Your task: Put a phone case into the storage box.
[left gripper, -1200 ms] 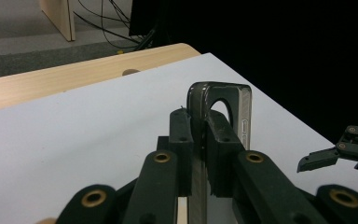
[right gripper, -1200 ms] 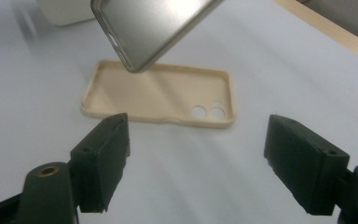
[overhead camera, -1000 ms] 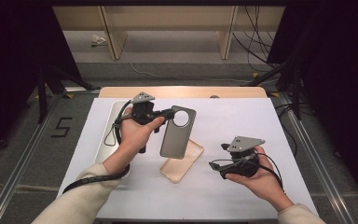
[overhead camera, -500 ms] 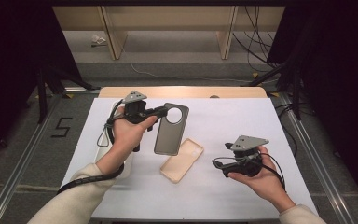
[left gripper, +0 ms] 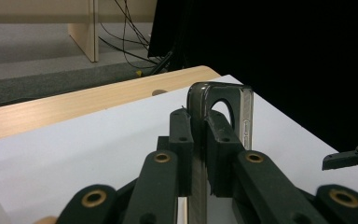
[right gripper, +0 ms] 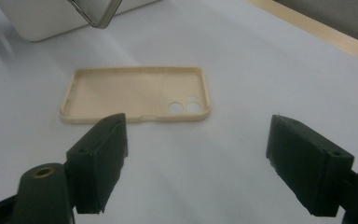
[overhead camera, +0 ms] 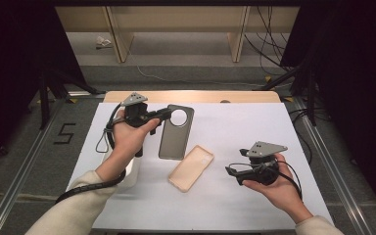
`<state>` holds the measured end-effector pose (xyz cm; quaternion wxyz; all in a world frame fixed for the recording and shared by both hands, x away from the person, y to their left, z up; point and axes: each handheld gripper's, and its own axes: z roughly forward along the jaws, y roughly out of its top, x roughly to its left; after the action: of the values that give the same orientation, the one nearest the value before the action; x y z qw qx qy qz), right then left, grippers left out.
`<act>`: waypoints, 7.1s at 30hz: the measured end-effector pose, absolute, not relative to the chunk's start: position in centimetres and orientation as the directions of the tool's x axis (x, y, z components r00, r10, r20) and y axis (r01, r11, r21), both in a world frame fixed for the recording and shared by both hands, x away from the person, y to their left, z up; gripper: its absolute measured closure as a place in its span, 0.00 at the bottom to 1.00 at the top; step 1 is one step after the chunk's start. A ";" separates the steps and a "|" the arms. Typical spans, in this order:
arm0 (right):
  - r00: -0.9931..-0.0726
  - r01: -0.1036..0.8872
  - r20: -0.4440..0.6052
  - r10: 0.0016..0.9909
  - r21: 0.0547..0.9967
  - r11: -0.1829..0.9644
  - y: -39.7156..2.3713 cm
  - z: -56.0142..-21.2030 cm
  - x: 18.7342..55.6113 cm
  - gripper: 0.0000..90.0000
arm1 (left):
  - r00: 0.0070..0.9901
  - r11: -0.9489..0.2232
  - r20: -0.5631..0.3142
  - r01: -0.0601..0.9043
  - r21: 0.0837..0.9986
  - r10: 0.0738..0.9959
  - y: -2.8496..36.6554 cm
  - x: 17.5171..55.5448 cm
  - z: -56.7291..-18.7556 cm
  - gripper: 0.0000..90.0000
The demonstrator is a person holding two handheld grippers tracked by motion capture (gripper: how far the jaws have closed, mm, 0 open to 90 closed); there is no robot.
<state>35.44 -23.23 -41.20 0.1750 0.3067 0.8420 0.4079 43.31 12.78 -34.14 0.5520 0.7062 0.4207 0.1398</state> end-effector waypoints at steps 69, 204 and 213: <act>-0.721 0.410 0.011 0.693 0.814 0.413 -23.8 -41.5 35.8 0.23 | 0.546 0.007 -0.231 0.381 0.924 0.805 21.5 45.2 -31.6 0.91; -0.710 0.425 0.029 0.704 0.814 0.395 -24.2 -41.8 36.2 0.23 | 0.468 -0.032 -0.157 0.371 0.928 0.870 26.4 53.0 -34.7 0.91; -0.710 0.426 0.031 0.703 0.814 0.395 -24.2 -41.8 36.2 0.23 | 0.466 -0.040 -0.152 0.377 0.925 0.872 26.3 53.3 -35.0 0.91</act>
<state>36.17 -24.24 -41.81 0.1618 0.3446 0.8192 0.4289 53.29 26.26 -35.03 0.5193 0.6805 0.4587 0.2383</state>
